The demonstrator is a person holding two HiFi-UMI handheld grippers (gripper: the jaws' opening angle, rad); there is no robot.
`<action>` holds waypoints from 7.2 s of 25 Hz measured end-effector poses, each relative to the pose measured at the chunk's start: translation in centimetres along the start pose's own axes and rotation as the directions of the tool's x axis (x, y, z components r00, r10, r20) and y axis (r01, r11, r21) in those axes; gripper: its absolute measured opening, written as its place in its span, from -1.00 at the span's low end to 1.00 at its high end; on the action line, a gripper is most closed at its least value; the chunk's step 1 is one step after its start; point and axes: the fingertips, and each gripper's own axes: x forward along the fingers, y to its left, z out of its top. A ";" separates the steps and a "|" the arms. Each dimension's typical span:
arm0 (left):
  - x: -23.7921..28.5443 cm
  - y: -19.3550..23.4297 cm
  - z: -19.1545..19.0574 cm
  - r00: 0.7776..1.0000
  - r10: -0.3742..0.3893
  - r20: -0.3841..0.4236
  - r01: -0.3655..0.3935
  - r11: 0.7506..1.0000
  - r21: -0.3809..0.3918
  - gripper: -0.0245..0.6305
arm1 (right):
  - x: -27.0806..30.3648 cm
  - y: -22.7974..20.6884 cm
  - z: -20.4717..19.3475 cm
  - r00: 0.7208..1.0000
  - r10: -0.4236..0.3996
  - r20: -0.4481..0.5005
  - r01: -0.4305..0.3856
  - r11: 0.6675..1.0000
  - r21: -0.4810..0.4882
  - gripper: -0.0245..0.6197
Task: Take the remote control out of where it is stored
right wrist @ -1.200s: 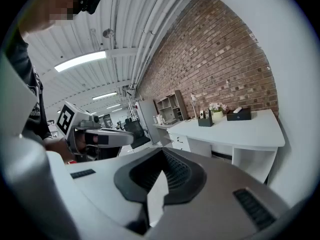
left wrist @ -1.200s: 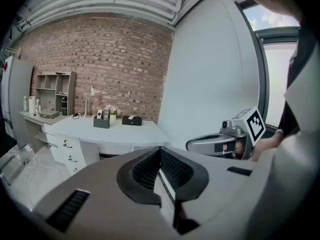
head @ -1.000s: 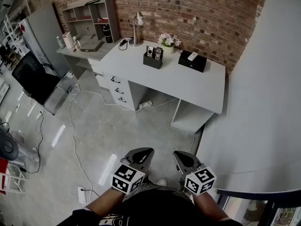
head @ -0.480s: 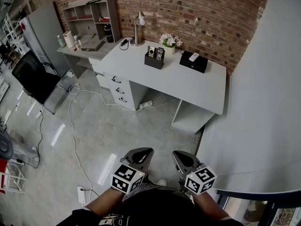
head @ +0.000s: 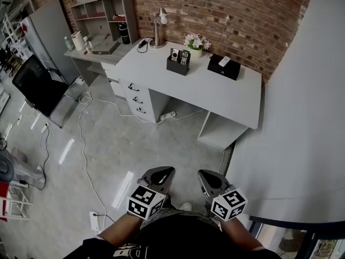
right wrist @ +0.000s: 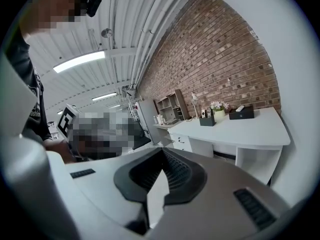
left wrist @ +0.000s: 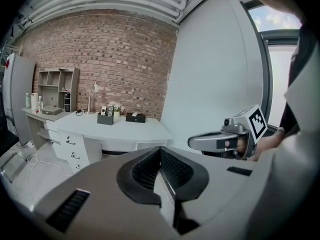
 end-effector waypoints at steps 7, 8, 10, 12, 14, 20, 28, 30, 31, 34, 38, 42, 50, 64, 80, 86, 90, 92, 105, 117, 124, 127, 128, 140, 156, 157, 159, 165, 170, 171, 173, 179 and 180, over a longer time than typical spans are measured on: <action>0.6 2.2 -0.1 1.000 0.005 -0.016 -0.005 1.000 -0.019 -0.91 | 2.0 -0.5 0.2 1.000 -0.010 -0.008 0.010 1.000 0.022 -0.91; 0.8 2.5 0.0 1.000 0.004 -0.019 -0.004 1.000 -0.022 -0.91 | 2.4 -0.7 0.2 1.000 -0.012 -0.013 0.012 1.000 0.026 -0.90; 1.0 3.4 0.1 1.000 0.001 -0.021 -0.002 1.000 -0.024 -0.91 | 3.3 -0.9 0.2 1.000 -0.016 -0.023 0.017 0.999 0.034 -0.90; 1.3 4.5 0.5 1.000 -0.001 -0.023 0.000 1.000 -0.030 -0.91 | 4.3 -1.1 0.5 0.999 -0.018 -0.030 0.019 0.999 0.037 -0.90; 1.7 5.7 0.8 1.000 -0.002 -0.025 0.001 0.999 -0.036 -0.91 | 5.6 -1.3 1.0 0.999 -0.018 -0.034 0.019 0.999 0.033 -0.90; 3.0 9.9 2.7 1.000 0.004 -0.014 -0.004 1.000 -0.012 -0.91 | 9.8 -2.3 2.8 0.999 -0.015 -0.044 0.016 1.000 0.016 -0.90; 4.5 15.3 5.3 1.000 0.005 0.017 -0.005 1.000 0.009 -0.91 | 15.3 -3.2 5.9 0.999 -0.019 -0.046 0.018 1.000 -0.022 -0.90; 4.7 16.4 5.9 1.000 -0.001 0.022 0.001 1.000 0.010 -0.91 | 16.4 -3.3 6.6 0.999 -0.023 -0.042 0.022 0.999 -0.028 -0.90; 4.7 16.9 6.1 1.000 -0.003 0.023 0.003 1.000 0.011 -0.91 | 17.0 -3.3 6.9 0.999 -0.025 -0.041 0.024 0.999 -0.030 -0.90; 4.7 18.7 6.5 1.000 -0.010 0.023 0.010 1.000 0.012 -0.91 | 18.5 -3.2 7.5 0.999 -0.032 -0.041 0.031 0.999 -0.036 -0.90; 4.4 20.7 6.6 0.999 -0.022 0.024 0.022 1.000 0.016 -0.91 | 20.3 -3.0 7.9 0.998 -0.044 -0.041 0.042 0.998 -0.035 -0.90; 4.3 22.4 7.2 0.999 -0.020 0.038 0.019 1.000 0.012 -0.91 | 21.8 -2.6 8.6 0.998 -0.044 -0.044 0.042 0.998 -0.049 -0.90; 4.5 24.0 6.3 1.000 -0.018 0.010 0.018 1.000 -0.019 -0.91 | 23.6 -2.7 8.8 0.998 -0.035 -0.054 0.033 0.999 -0.042 -0.90; 7.8 26.8 8.0 1.000 -0.020 -0.015 0.020 1.000 -0.008 -0.91 | 27.1 -6.1 10.3 0.999 -0.040 -0.028 0.040 0.999 -0.006 -0.90; 16.7 33.0 14.4 0.999 -0.001 -0.033 0.001 1.000 0.020 -0.91 | 34.6 -15.6 16.0 0.999 -0.045 -0.014 0.045 0.998 0.040 -0.90; 20.6 34.8 16.7 0.999 0.012 -0.040 -0.011 1.000 0.015 -0.91 | 36.3 -19.8 18.4 0.999 -0.042 -0.013 0.043 0.998 0.037 -0.90; 23.5 35.3 18.8 0.999 0.005 -0.035 -0.004 1.000 0.021 -0.91 | 37.2 -22.8 20.4 0.999 -0.044 0.005 0.044 0.998 0.035 -0.90; 24.8 35.5 19.9 1.000 0.002 -0.028 -0.001 1.000 0.025 -0.91 | 37.6 -24.2 21.2 0.999 -0.047 0.012 0.047 0.998 0.037 -0.90; 29.3 37.7 21.3 0.998 0.025 -0.055 -0.023 0.998 0.052 -0.91 | 39.2 -29.4 22.0 0.998 -0.063 0.016 0.062 0.996 0.057 -0.90; 32.4 41.2 22.7 0.988 -0.103 -0.115 0.115 0.988 0.103 -0.91 | 42.8 -31.1 23.7 0.981 -0.184 0.055 0.177 0.977 0.116 -0.90; 33.2 45.9 23.6 0.980 -0.152 -0.126 0.170 0.973 0.154 -0.91 | 46.4 -31.4 24.3 0.953 -0.295 0.063 0.287 0.950 0.120 -0.90; 33.7 47.9 23.8 0.977 -0.172 -0.127 0.192 0.966 0.171 -0.91 | 47.8 -32.1 24.1 0.930 -0.364 0.050 0.358 0.928 0.098 -0.90; 33.9 48.4 23.8 0.975 -0.180 -0.128 0.201 0.965 0.170 -0.91 | 48.1 -32.5 24.0 0.920 -0.389 0.046 0.384 0.919 0.093 -0.90; 35.0 52.1 24.2 0.926 -0.338 -0.168 0.368 0.907 0.206 -0.91 | 52.9 -38.9 22.2 0.748 -0.663 -0.031 0.662 0.740 0.121 -0.68; 35.2 56.7 23.5 0.909 -0.361 -0.207 0.400 0.895 0.198 -0.91 | 57.2 -45.4 19.0 0.607 -0.772 -0.187 0.794 0.600 0.099 -0.19; 35.1 56.8 23.5 0.910 -0.358 -0.207 0.397 0.898 0.191 -0.91 | 57.3 -45.6 18.9 0.603 -0.775 -0.188 0.797 0.596 0.098 -0.19; 34.9 57.1 23.4 0.911 -0.355 -0.210 0.394 0.901 0.183 -0.91 | 57.4 -45.9 19.0 0.595 -0.782 -0.185 0.803 0.587 0.099 -0.19; 35.2 58.0 23.5 0.920 -0.337 -0.203 0.372 0.912 0.175 -0.91 | 57.5 -46.4 18.9 0.559 -0.807 -0.188 0.828 0.555 0.083 -0.20; 35.3 57.9 23.6 0.919 -0.337 -0.206 0.373 0.911 0.175 -0.91 | 57.3 -45.9 19.6 0.567 -0.808 -0.163 0.823 0.563 0.072 -0.22; 35.3 57.8 23.6 0.919 -0.338 -0.203 0.373 0.911 0.177 -0.91 | 57.3 -45.8 19.9 0.570 -0.807 -0.153 0.821 0.566 0.074 -0.22; 35.5 57.6 23.8 0.920 -0.339 -0.195 0.373 0.910 0.179 -0.91 | 57.1 -45.6 20.6 0.580 -0.803 -0.135 0.815 0.574 0.083 -0.23; 35.7 56.8 24.3 0.922 -0.343 -0.180 0.374 0.911 0.177 -0.91 | 56.1 -44.6 23.6 0.608 -0.791 -0.067 0.793 0.599 0.110 -0.23; 35.7 56.7 24.4 0.922 -0.344 -0.178 0.374 0.910 0.177 -0.91 | 55.9 -44.4 24.1 0.612 -0.789 -0.054 0.789 0.604 0.113 -0.23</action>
